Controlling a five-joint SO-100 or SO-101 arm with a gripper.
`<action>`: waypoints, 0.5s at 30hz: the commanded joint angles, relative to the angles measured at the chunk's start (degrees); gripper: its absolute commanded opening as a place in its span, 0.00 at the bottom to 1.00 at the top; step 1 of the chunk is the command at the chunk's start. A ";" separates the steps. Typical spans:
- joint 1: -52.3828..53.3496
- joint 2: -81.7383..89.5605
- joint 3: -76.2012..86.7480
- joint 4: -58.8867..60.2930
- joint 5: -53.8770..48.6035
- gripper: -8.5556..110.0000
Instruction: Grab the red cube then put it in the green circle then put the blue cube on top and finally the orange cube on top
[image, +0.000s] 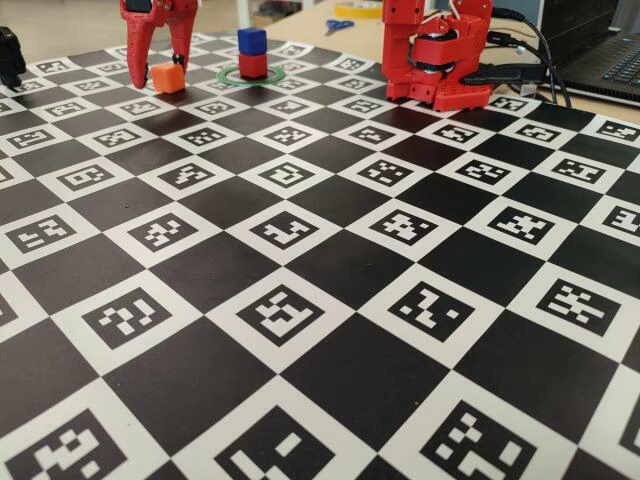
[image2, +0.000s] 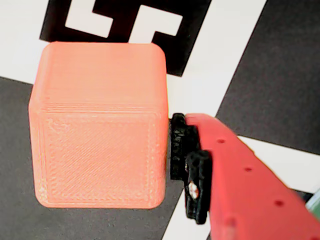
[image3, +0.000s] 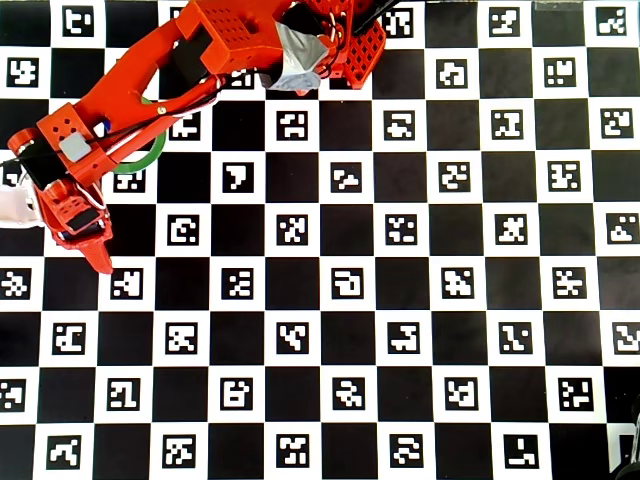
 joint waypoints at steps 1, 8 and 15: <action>-0.62 2.37 -0.18 -0.88 -0.09 0.41; -0.62 2.37 0.44 -0.62 -0.35 0.35; -0.62 2.55 0.62 -0.53 -0.35 0.25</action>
